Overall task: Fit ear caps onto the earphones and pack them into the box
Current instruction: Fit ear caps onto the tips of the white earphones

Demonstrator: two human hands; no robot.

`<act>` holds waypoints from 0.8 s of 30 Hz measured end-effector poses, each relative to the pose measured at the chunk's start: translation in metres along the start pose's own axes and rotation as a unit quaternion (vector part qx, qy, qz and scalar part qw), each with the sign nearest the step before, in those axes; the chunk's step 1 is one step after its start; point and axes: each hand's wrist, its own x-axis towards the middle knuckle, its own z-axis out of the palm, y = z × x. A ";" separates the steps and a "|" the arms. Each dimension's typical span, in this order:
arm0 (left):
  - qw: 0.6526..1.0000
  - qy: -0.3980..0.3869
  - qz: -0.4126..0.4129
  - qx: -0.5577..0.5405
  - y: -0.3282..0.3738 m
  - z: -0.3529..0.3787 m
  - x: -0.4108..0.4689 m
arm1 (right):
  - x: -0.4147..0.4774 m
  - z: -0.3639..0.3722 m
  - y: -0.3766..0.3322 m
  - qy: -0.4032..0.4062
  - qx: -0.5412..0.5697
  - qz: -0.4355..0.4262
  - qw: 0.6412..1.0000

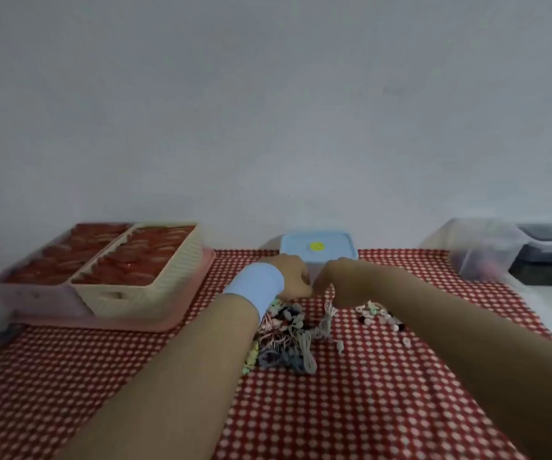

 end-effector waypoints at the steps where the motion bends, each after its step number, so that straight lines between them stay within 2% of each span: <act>1: 1.000 0.005 0.010 0.010 -0.002 0.006 -0.002 | 0.000 0.007 -0.001 -0.011 -0.014 -0.001 1.000; 4: 1.000 0.030 0.002 -0.006 -0.004 0.023 -0.018 | -0.014 0.027 -0.009 0.014 -0.044 0.018 0.999; 8: 0.999 0.035 0.022 -0.034 0.006 0.048 -0.049 | -0.032 0.048 -0.010 0.082 0.011 0.060 0.995; 12: 0.997 0.048 0.033 -0.057 0.021 0.057 -0.069 | -0.050 0.056 -0.013 0.107 0.048 0.060 0.991; 16: 0.987 0.085 0.020 -0.136 0.028 0.054 -0.064 | -0.050 0.051 -0.002 0.177 0.190 0.047 0.965; 19: 0.969 0.102 0.033 -0.224 0.030 0.049 -0.051 | -0.043 0.046 0.012 0.215 0.316 0.026 0.924; 22: 0.938 0.091 0.051 -0.330 0.026 0.048 -0.035 | -0.037 0.050 0.027 0.236 0.485 0.005 0.842; 24: 0.934 0.063 0.053 -0.347 0.020 0.049 -0.019 | -0.030 0.055 0.038 0.232 0.569 -0.008 0.789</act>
